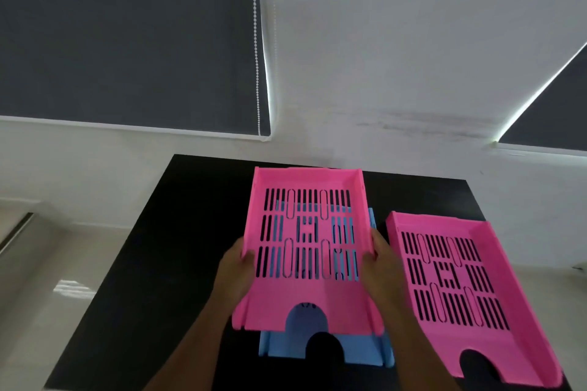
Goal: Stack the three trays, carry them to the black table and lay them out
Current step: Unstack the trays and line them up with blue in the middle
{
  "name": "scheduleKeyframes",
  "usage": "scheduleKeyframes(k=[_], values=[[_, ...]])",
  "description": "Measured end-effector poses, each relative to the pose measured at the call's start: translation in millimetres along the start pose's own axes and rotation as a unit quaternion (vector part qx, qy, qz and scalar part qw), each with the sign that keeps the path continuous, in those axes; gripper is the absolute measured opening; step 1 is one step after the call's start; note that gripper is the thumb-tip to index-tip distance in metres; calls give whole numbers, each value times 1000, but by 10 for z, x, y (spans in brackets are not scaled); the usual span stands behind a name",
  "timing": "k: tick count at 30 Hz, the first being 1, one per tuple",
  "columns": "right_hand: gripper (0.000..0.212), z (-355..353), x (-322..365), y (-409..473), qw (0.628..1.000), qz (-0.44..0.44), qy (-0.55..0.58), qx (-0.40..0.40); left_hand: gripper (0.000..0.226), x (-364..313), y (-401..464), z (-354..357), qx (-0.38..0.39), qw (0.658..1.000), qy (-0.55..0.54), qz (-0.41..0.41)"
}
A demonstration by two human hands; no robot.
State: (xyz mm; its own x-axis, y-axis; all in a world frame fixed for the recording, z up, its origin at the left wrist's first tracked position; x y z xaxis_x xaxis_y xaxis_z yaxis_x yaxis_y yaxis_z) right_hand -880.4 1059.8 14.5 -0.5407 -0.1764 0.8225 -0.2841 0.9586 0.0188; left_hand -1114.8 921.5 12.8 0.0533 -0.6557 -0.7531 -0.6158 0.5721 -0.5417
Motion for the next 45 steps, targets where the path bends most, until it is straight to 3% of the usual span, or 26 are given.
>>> scheduleKeyframes(k=[9, 13, 25, 32, 37, 40, 45], values=[[35, 1102, 786, -143, 992, -74, 37, 92, 20, 291, 239, -1318, -88, 996, 16, 2], [40, 1605, 887, -291, 983, -81, 60, 152, 20, 600, 292, -1750, -129, 990, 60, -7], [59, 1989, 827, -624, 973, -23, 15, 231, 25, 1214, 452, -1932, -135, 987, 87, -17], [49, 1948, 774, -586, 978, -34, 28, 206, 18, 1269, 542, -1821, -130, 988, 75, -35], [57, 1832, 754, -545, 981, -24, 59, 185, 22, 1175, 582, -1780, -139, 986, 79, -39], [49, 1710, 702, -521, 988, -29, 49, 146, 19, 1050, 548, -1733, -162, 984, 74, -30], [31, 1303, 524, -437, 997, -22, 46, 49, 42, 817, 479, -1447, -171, 985, 32, 12]])
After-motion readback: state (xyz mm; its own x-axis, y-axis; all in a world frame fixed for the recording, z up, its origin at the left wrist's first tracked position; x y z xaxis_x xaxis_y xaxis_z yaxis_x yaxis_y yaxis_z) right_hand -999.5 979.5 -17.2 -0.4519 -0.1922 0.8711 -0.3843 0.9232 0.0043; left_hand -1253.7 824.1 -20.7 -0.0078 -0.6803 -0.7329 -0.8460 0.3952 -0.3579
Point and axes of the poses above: each hand's wrist, its own y-axis towards the middle knuckle, its own z-axis out of the palm, x = y × z, the point moved 3 cm from there along y, towards the middle knuckle, and after that the axes turned 13 degrees about -z, right-handed, at the moved point
